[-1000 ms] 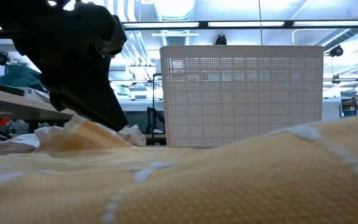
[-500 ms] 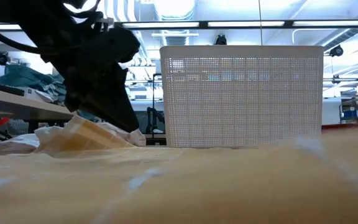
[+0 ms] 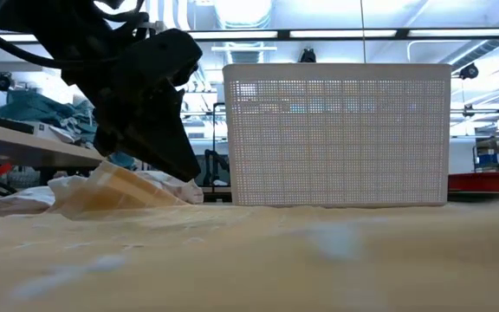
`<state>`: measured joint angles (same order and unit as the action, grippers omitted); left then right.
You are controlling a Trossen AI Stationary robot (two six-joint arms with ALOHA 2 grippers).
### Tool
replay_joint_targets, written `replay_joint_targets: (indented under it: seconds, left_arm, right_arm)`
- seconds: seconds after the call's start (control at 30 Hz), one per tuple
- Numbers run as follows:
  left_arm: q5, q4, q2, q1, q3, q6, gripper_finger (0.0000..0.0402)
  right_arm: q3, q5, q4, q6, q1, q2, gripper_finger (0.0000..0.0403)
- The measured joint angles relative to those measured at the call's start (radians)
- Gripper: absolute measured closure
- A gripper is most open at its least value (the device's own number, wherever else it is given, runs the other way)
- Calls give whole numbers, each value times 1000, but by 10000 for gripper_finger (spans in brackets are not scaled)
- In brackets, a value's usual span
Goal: Fold towel
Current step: Fold the yellow towel
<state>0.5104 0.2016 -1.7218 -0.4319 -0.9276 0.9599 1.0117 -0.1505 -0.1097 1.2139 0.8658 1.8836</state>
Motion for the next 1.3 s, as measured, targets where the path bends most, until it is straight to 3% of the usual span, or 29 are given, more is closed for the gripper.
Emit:
replay_joint_targets:
  seconds: [0.3,0.67,0.77,0.87,0.97,1.07,1.2,1.3]
  left_arm:
    - [-6,27,0,-5,5,96,326]
    - [-18,56,0,-6,11,171,326]
    - [-25,57,0,-6,16,186,326]
    - [-25,33,0,-13,16,183,326]
    - [-48,-67,0,-20,16,104,326]
    - [-117,-217,-6,-25,16,-40,326]
    - [-215,-467,-46,-22,16,-247,326]
    - [-220,-589,-97,-2,-4,-334,326]
  right_arm:
    - [3,-21,-50,7,11,4,394]
    - [91,7,-182,108,111,-16,402]
    - [166,-26,-360,127,133,-15,402]
    - [236,-153,-600,172,151,-14,402]
    - [273,-298,-785,219,152,-15,402]
    - [269,-391,-803,203,132,-15,403]
    - [260,-347,-795,152,101,-15,403]
    - [260,-339,-794,144,106,-18,403]
